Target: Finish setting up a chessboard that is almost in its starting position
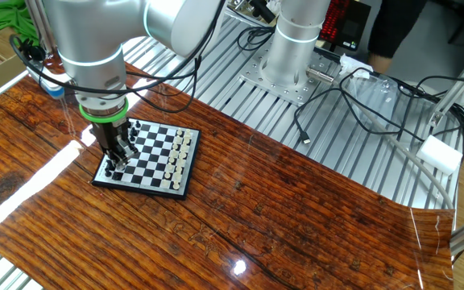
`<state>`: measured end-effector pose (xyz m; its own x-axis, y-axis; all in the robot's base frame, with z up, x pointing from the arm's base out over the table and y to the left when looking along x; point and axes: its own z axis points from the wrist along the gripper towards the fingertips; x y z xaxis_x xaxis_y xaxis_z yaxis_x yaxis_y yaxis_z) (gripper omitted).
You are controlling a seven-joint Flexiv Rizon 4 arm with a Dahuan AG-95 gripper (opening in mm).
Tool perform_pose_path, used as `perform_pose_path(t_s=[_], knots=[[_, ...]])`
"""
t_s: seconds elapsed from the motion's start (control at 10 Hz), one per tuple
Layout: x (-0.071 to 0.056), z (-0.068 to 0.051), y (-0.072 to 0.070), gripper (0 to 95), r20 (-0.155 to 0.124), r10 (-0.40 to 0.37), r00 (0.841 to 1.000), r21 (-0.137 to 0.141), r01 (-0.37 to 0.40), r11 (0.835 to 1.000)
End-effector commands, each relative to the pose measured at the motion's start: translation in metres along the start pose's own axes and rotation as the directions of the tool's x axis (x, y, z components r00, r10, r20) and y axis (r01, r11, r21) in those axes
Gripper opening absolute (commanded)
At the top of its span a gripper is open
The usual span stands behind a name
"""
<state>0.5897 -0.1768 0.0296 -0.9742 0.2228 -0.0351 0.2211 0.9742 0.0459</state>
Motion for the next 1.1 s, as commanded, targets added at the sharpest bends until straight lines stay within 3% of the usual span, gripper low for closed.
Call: perform_pose_path(t_s=[0.1, 0.8, 0.9, 1.1], knots=[[0.0000, 0.0003, 0.0004, 0.0, -0.003, 0.005, 1.000, 0.000, -0.005, 1.000], [0.0000, 0.0008, 0.0004, 0.0, -0.003, 0.001, 1.000, 0.005, -0.001, 1.000], [0.0000, 0.0008, 0.0004, 19.0, -0.003, 0.000, 1.000, 0.005, 0.000, 1.000], [0.0000, 0.0008, 0.0004, 19.0, -0.003, 0.002, 1.000, 0.005, -0.002, 1.000]])
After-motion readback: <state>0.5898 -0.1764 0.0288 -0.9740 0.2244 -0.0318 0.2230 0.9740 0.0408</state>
